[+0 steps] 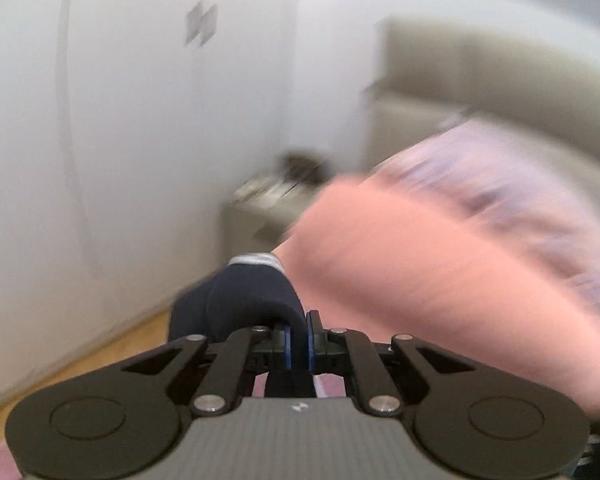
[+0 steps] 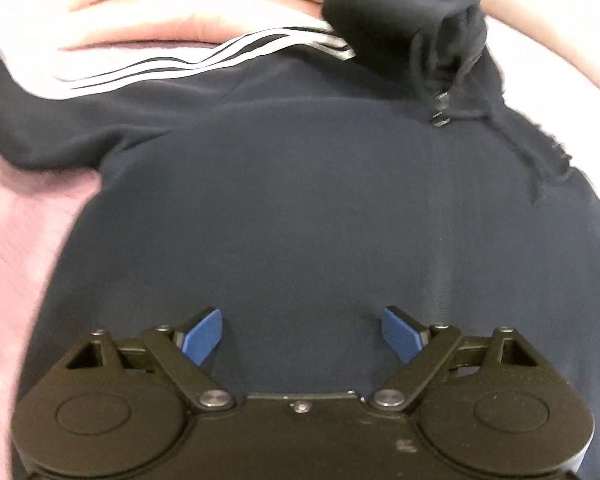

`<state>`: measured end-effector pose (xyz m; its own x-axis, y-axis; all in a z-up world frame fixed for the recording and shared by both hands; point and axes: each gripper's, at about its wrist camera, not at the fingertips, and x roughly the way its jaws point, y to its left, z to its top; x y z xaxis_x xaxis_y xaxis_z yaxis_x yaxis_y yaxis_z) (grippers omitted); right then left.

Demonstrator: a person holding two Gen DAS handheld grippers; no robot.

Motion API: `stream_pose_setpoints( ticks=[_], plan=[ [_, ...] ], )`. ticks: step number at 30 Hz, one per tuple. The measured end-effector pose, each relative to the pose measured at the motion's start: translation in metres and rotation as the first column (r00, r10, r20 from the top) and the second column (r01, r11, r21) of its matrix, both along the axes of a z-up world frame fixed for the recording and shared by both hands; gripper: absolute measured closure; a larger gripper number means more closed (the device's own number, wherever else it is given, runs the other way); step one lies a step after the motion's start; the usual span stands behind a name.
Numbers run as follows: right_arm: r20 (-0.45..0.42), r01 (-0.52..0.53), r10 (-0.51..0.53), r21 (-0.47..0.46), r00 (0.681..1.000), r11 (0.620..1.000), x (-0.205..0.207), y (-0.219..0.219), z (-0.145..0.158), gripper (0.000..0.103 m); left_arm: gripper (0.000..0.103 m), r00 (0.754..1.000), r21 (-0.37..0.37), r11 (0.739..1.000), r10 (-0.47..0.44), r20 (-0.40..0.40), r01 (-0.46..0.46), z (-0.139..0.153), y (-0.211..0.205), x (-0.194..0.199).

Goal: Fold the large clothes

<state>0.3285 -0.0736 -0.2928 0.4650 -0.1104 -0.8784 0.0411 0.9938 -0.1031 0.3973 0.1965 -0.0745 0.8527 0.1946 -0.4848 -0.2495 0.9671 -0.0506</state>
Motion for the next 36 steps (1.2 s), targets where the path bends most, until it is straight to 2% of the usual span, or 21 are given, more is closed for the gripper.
stream_pose_setpoints(
  ticks=[2, 5, 9, 11, 12, 15, 16, 18, 19, 20, 22, 24, 25, 27, 28, 30, 31, 33, 35, 36],
  plan=[
    [0.042, -0.016, 0.019, -0.066, 0.999, 0.998, -0.013, -0.015, 0.013, 0.001, 0.095, 0.991, -0.005, 0.994, -0.11, 0.077, 0.111, 0.026, -0.045, -0.016],
    [0.085, 0.022, -0.016, -0.063, 0.996, 0.998, -0.032, -0.047, 0.028, 0.001, 0.095, 0.955, 0.0, 0.966, -0.257, 0.151, 0.26, 0.051, -0.12, -0.042],
    [0.115, 0.143, -0.144, 0.016, 0.983, 0.99, -0.053, -0.104, 0.035, 0.001, 0.095, 0.883, -0.012, 0.893, -0.441, 0.161, 0.449, 0.056, -0.215, -0.069],
    [0.12, 0.197, -0.202, 0.047, 0.972, 0.979, -0.059, -0.129, 0.032, 0.001, 0.095, 0.839, -0.015, 0.847, -0.524, 0.149, 0.532, 0.045, -0.261, -0.081],
    [0.118, 0.228, -0.235, 0.066, 0.965, 0.971, -0.063, -0.143, 0.03, 0.001, 0.095, 0.824, -0.005, 0.832, -0.549, 0.137, 0.555, 0.038, -0.283, -0.084],
    [0.091, 0.291, -0.303, 0.129, 0.948, 0.948, -0.074, -0.17, 0.022, 0.001, 0.095, 0.778, -0.005, 0.779, -0.625, 0.063, 0.627, -0.005, -0.341, -0.083],
    [0.083, 0.312, -0.326, 0.151, 0.942, 0.938, -0.077, -0.18, 0.019, 0.001, 0.093, 0.751, -0.013, 0.75, -0.661, 0.013, 0.661, -0.023, -0.359, -0.08],
    [0.075, 0.349, -0.368, 0.188, 0.927, 0.918, -0.083, -0.195, 0.017, 0.001, 0.083, 0.705, -0.002, 0.71, -0.699, -0.116, 0.704, -0.061, -0.388, -0.079],
    [0.068, 0.363, -0.383, 0.207, 0.921, 0.909, -0.085, -0.202, 0.015, 0.001, 0.065, 0.67, 0.005, 0.684, -0.713, -0.206, 0.729, -0.083, -0.401, -0.079],
    [0.061, 0.379, -0.402, 0.229, 0.914, 0.897, -0.086, -0.21, 0.012, 0.001, 0.052, 0.648, 0.007, 0.671, -0.713, -0.269, 0.742, -0.099, -0.405, -0.08],
    [0.043, 0.412, -0.443, 0.296, 0.896, 0.862, -0.091, -0.225, 0.004, 0.001, 0.043, 0.624, 0.009, 0.663, -0.7, -0.348, 0.749, -0.123, -0.397, -0.083],
    [0.006, 0.448, -0.485, 0.37, 0.875, 0.814, -0.094, -0.238, -0.003, 0.001, 0.03, 0.606, -0.023, 0.665, -0.695, -0.387, 0.747, -0.132, -0.377, -0.088],
    [-0.014, 0.466, -0.504, 0.405, 0.864, 0.787, -0.094, -0.242, -0.006, 0.001, 0.022, 0.611, -0.039, 0.679, -0.683, -0.401, 0.733, -0.129, -0.363, -0.086],
    [-0.013, 0.468, -0.524, 0.47, 0.851, 0.749, -0.089, -0.245, -0.007, 0.001, 0.02, 0.644, -0.041, 0.735, -0.619, -0.45, 0.677, -0.126, -0.33, -0.079],
    [-0.004, 0.464, -0.529, 0.487, 0.848, 0.74, -0.085, -0.244, -0.005, 0.001, 0.02, 0.669, -0.025, 0.766, -0.577, -0.468, 0.643, -0.125, -0.313, -0.074],
    [0.037, 0.437, -0.532, 0.522, 0.846, 0.732, -0.071, -0.239, 0.007, 0.001, 0.02, 0.717, 0.023, 0.81, -0.506, -0.479, 0.586, -0.124, -0.277, -0.062],
    [0.077, 0.408, -0.522, 0.532, 0.849, 0.742, -0.061, -0.233, 0.014, 0.001, 0.02, 0.738, 0.054, 0.83, -0.461, -0.493, 0.555, -0.125, -0.262, -0.056],
    [0.142, 0.369, -0.491, 0.492, 0.86, 0.788, -0.031, -0.22, 0.024, 0.001, 0.02, 0.771, 0.086, 0.87, -0.379, -0.512, 0.485, -0.127, -0.234, -0.039],
    [0.149, 0.356, -0.453, 0.427, 0.879, 0.831, 0.005, -0.21, 0.027, 0.001, 0.02, 0.781, 0.051, 0.894, -0.358, -0.512, 0.444, -0.128, -0.205, -0.024],
    [0.13, 0.34, -0.417, 0.391, 0.9, 0.855, 0.031, -0.201, 0.027, 0.001, 0.02, 0.771, 0.017, 0.892, -0.38, -0.511, 0.451, -0.135, -0.194, -0.013]
  ],
)
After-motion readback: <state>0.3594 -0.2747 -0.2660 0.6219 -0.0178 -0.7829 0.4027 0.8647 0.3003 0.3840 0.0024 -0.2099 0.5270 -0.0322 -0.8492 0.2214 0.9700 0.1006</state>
